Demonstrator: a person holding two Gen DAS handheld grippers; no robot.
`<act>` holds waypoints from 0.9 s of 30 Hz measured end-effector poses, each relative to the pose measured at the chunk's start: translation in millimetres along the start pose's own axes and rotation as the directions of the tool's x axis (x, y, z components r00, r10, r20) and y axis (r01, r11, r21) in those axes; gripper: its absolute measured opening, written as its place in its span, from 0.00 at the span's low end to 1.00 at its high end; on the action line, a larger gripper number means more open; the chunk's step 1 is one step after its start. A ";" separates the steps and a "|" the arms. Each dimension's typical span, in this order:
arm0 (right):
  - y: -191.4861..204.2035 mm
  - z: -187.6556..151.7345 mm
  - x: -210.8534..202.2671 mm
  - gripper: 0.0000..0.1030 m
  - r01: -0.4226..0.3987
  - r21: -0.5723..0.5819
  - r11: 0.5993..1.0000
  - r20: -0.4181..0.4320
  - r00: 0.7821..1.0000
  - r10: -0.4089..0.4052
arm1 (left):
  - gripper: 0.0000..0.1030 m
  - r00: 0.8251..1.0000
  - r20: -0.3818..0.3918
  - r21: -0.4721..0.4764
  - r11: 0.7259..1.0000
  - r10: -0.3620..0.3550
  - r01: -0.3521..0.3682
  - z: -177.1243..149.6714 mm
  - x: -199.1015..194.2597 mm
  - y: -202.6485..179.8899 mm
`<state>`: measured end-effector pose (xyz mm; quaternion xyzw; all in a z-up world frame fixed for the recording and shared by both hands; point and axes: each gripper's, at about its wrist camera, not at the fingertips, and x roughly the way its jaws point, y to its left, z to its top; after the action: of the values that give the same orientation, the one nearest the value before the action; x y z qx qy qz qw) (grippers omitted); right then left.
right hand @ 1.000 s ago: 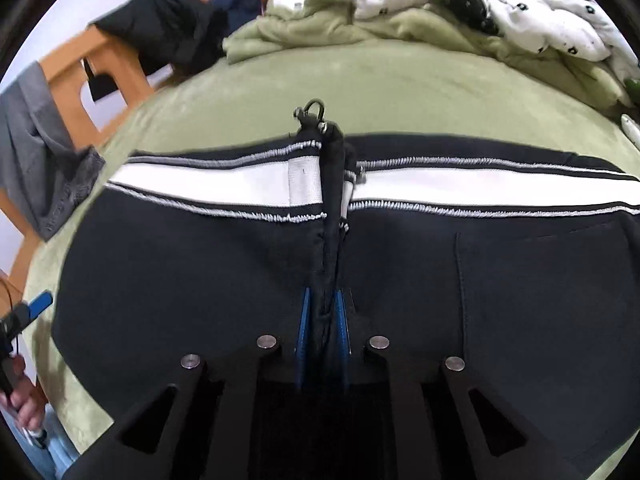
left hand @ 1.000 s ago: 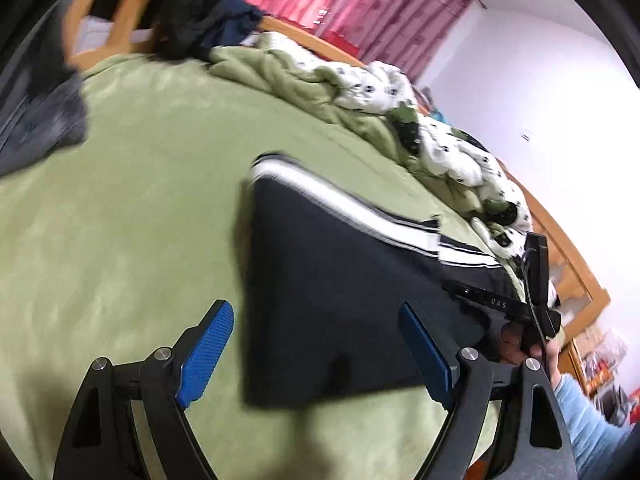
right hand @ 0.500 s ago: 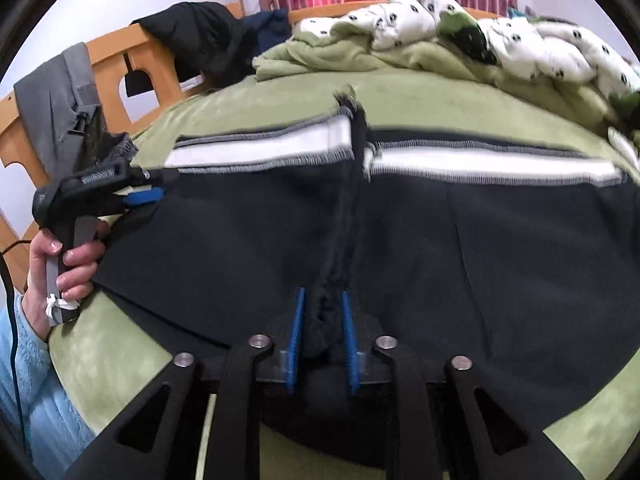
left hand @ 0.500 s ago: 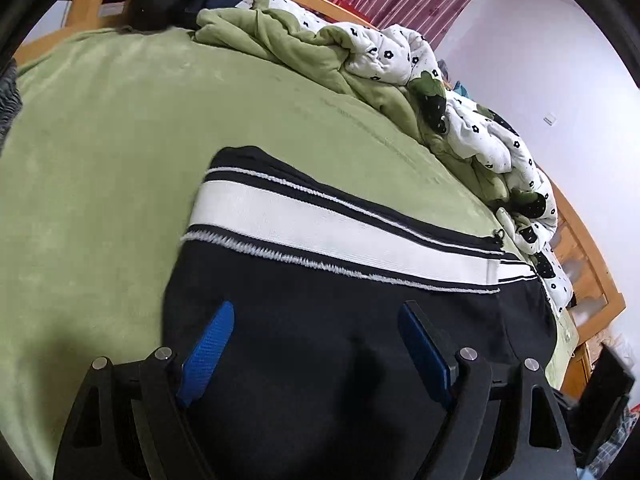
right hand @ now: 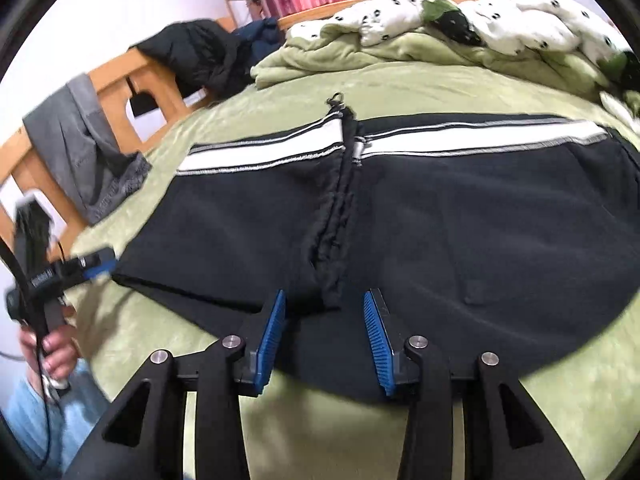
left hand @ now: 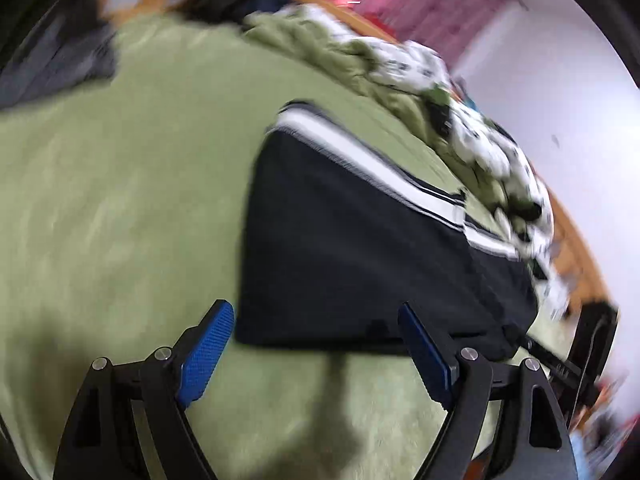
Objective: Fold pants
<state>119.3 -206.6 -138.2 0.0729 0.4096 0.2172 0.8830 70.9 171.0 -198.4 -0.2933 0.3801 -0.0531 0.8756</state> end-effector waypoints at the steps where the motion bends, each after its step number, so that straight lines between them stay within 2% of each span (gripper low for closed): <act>1: -2.4 -1.8 -4.1 0.40 0.014 0.009 1.000 0.002 1.000 -0.014 | 0.80 1.000 0.002 -0.053 0.998 -0.031 0.031 -2.2 -0.4 8.4; 3: -11.8 -4.0 -15.5 0.40 0.044 0.033 0.998 0.008 0.999 -0.044 | 0.80 0.994 0.052 -0.140 0.984 -0.101 0.108 -2.0 -6.9 20.2; 5: -19.9 -5.4 -25.5 0.40 0.075 0.049 0.996 0.004 0.997 -0.076 | 0.81 0.986 0.060 -0.192 0.967 -0.157 0.165 3.2 -5.6 28.1; 7: -26.6 -6.1 -35.9 0.40 0.095 0.053 0.994 0.010 0.995 -0.096 | 0.80 0.987 0.027 -0.210 0.965 -0.158 0.160 4.9 3.4 32.1; 8: -29.0 -5.8 -40.1 0.40 0.109 0.048 0.993 0.015 0.994 -0.109 | 0.80 0.988 0.036 -0.210 0.965 -0.150 0.154 4.3 3.8 30.9; 12: -39.3 -0.1 -54.1 0.40 0.201 0.001 0.980 0.046 0.979 -0.201 | 0.75 0.991 0.010 -0.214 0.967 -0.136 0.135 3.8 8.8 19.9; 15: -53.7 9.5 -56.9 0.40 0.237 -0.008 0.971 0.048 0.970 -0.237 | 0.51 0.996 -0.007 -0.228 0.970 -0.084 0.081 9.6 11.3 4.4; 16: -58.4 11.9 -57.9 0.40 0.261 -0.012 0.965 0.059 0.964 -0.260 | 0.33 0.996 0.011 -0.241 0.967 -0.084 0.084 10.6 6.7 1.4; 17: -61.5 13.2 -58.9 0.40 0.278 -0.018 0.961 0.072 0.958 -0.276 | 0.21 0.996 0.027 -0.245 0.965 -0.085 0.090 13.9 3.2 -1.3; 19: -72.7 16.6 -62.6 0.40 0.298 -0.030 0.954 0.099 0.951 -0.294 | 0.13 0.995 0.051 -0.213 0.972 -0.088 0.097 25.8 -4.1 -17.7; 22: -97.4 17.9 -67.4 0.40 0.264 0.011 0.964 0.099 0.959 -0.264 | 0.12 0.994 0.097 -0.104 0.993 -0.051 0.061 40.7 -18.2 -63.8; 24: -117.7 11.6 -72.3 0.40 0.229 0.066 0.971 0.116 0.965 -0.235 | 0.12 0.991 0.125 0.003 0.999 -0.038 0.038 47.6 -22.9 -107.2; 27: -146.8 -2.1 -77.6 0.40 0.194 0.145 0.970 0.126 0.969 -0.213 | 0.12 0.988 0.114 0.148 0.986 -0.099 0.082 47.1 -13.4 -178.2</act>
<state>121.0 -372.4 -131.0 0.1038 0.3650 0.0922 0.9206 117.5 51.0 -65.8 -0.2497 0.3077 -0.1020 0.9124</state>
